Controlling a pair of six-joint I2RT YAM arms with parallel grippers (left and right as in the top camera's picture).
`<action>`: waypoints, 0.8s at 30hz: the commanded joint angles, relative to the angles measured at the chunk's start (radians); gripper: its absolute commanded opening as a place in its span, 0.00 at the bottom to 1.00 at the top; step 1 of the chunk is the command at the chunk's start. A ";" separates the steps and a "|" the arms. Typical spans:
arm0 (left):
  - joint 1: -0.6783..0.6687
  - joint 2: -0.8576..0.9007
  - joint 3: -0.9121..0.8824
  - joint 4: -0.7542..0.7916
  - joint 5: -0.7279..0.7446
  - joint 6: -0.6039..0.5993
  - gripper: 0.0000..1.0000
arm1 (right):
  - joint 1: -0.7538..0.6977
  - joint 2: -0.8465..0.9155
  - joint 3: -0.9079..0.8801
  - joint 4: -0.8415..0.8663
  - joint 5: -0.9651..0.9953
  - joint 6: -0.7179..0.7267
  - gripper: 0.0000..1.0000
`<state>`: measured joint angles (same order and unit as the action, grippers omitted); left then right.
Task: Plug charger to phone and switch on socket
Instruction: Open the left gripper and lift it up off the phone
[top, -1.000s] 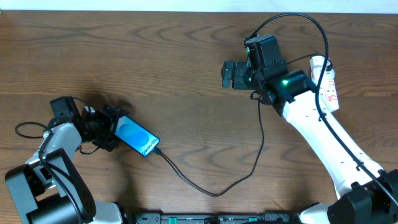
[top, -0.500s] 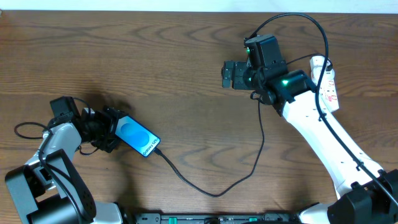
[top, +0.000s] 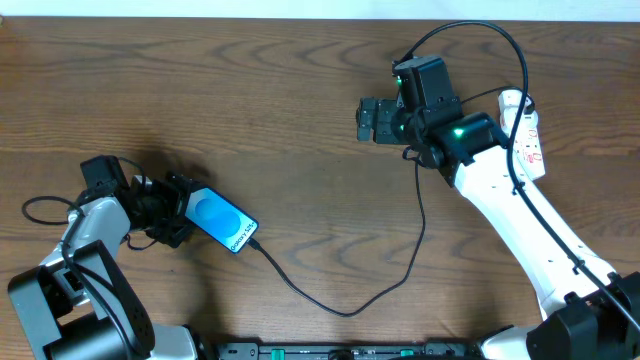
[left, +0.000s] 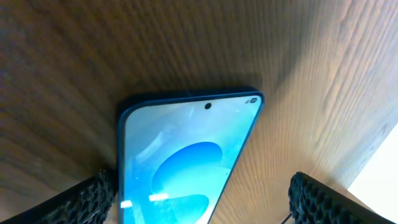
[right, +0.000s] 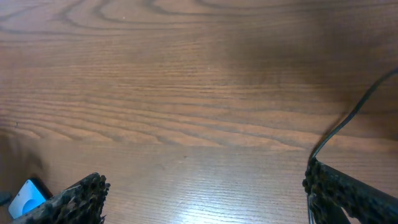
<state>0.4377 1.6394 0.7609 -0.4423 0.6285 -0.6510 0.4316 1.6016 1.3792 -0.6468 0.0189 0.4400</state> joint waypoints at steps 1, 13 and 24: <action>0.008 0.108 -0.108 -0.059 -0.308 0.029 0.93 | 0.009 -0.006 0.008 -0.001 0.005 0.008 0.99; 0.008 0.101 -0.081 -0.061 -0.308 0.056 0.93 | 0.009 -0.006 0.008 -0.001 0.005 0.008 0.99; 0.008 0.037 0.095 -0.215 -0.308 0.171 0.92 | 0.009 -0.006 0.008 0.003 0.005 0.008 0.99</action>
<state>0.4377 1.6588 0.8494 -0.6483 0.4679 -0.5514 0.4316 1.6016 1.3792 -0.6445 0.0185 0.4400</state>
